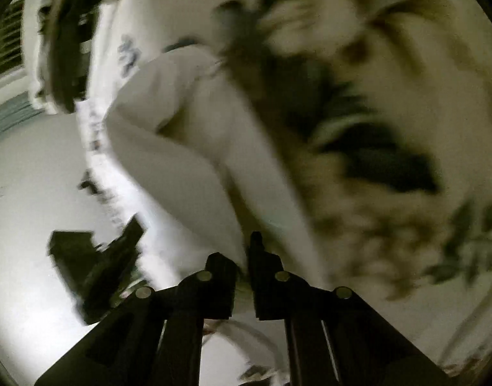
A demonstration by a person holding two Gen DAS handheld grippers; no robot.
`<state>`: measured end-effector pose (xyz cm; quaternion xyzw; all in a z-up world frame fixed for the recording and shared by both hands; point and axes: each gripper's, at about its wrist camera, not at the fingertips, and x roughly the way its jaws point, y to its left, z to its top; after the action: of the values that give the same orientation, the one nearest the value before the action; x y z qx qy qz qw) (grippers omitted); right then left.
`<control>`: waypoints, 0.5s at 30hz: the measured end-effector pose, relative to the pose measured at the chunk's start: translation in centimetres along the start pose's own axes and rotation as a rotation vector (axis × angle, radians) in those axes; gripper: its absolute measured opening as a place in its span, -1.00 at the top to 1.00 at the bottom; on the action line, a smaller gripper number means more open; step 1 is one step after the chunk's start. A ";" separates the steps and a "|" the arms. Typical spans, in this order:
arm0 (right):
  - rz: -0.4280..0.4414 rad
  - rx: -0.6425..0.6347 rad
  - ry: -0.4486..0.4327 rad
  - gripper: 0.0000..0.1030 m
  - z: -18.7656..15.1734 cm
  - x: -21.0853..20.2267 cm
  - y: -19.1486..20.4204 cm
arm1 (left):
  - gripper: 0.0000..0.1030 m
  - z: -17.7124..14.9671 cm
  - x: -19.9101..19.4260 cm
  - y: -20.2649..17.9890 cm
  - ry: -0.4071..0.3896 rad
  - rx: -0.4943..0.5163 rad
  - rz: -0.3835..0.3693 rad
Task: Fold small clothes
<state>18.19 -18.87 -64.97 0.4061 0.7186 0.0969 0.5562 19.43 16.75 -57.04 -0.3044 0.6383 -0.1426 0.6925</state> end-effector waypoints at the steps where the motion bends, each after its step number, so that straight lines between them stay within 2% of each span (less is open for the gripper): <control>1: -0.002 -0.012 -0.004 0.72 -0.2 -0.2 0.1 | 0.86 -0.5 0.1 0.1 0.016 -0.015 -0.023; 2: 0.008 -0.018 -0.009 0.68 -0.3 -0.4 0.2 | 0.82 -1.1 0.2 0.1 0.031 -0.037 -0.056; 3: 0.027 -0.026 -0.011 0.66 -0.5 -0.6 0.4 | 0.65 -1.6 0.5 -0.2 0.038 -0.056 -0.087; 4: 0.040 -0.032 -0.011 0.62 -0.7 -0.6 0.7 | 0.30 -2.0 0.6 -0.4 0.039 -0.064 -0.113; 6: 0.039 -0.043 -0.011 0.52 -1.2 -1.3 0.9 | -0.11 -2.7 1.3 -0.9 0.038 -0.082 -0.159; 8: 0.040 -0.043 -0.009 0.51 -1.2 -0.9 1.5 | -0.11 -3.2 2.1 -1.4 0.029 -0.092 -0.171; 9: 0.047 -0.039 -0.013 0.51 -1.2 -0.9 1.7 | -0.03 -3.4 2.2 -1.7 0.000 -0.087 -0.144; 10: 0.052 -0.035 -0.024 0.53 -1.5 -1.1 2.0 | 0.51 -3.4 2.0 -1.8 -0.023 -0.084 -0.126; 11: 0.058 -0.034 -0.038 0.72 -1.7 -1.3 2.3 | 0.89 -3.4 2.1 -2.1 -0.029 -0.078 -0.113; 12: 0.074 -0.036 -0.043 0.83 -1.9 -1.9 2.0 | 0.94 -3.4 2.2 -2.3 -0.024 -0.075 -0.102; 15: 0.175 -0.005 -0.034 0.86 -2.7 -2.8 1.5 | 0.94 -3.3 0.2 -3.0 -0.081 -0.094 -0.147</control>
<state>16.73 -19.00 -61.04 0.4675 0.6706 0.1403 0.5587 16.77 13.57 -55.38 -0.3882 0.5917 -0.1504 0.6904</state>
